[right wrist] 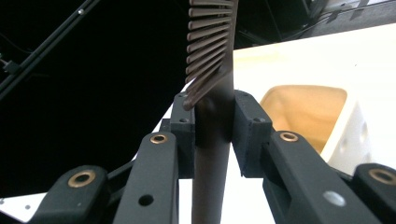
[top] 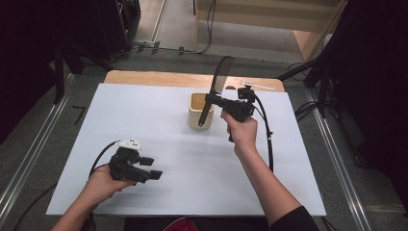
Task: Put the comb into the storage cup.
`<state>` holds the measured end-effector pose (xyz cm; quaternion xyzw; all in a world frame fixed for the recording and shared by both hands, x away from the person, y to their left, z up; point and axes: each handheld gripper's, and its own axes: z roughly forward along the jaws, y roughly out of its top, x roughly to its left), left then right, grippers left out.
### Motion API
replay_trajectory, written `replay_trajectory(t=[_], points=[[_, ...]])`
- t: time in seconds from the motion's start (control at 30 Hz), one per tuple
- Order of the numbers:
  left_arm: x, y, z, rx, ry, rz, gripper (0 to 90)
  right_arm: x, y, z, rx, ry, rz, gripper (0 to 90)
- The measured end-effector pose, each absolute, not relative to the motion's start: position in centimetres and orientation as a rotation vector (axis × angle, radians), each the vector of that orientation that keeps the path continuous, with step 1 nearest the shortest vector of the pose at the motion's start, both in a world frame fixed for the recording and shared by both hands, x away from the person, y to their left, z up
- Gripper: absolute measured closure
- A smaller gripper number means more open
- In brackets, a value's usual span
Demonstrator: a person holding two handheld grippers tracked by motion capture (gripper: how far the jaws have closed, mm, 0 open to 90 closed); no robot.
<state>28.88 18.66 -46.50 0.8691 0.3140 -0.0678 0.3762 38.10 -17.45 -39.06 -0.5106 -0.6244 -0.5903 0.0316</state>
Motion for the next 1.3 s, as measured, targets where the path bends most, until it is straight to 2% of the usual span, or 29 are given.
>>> replay_trajectory(t=[0.7, 1.3], points=[[29.1, 19.3, -46.5, 2.214, 0.821, -0.177, 31.4, 42.7, -17.2, -37.7, -1.675, -1.934, -1.831, 70.1], [29.1, 19.3, -46.4, 2.205, 0.805, -0.195, 31.4, 44.5, -16.5, -38.8, -1.798, -1.998, -1.806, 70.0]])
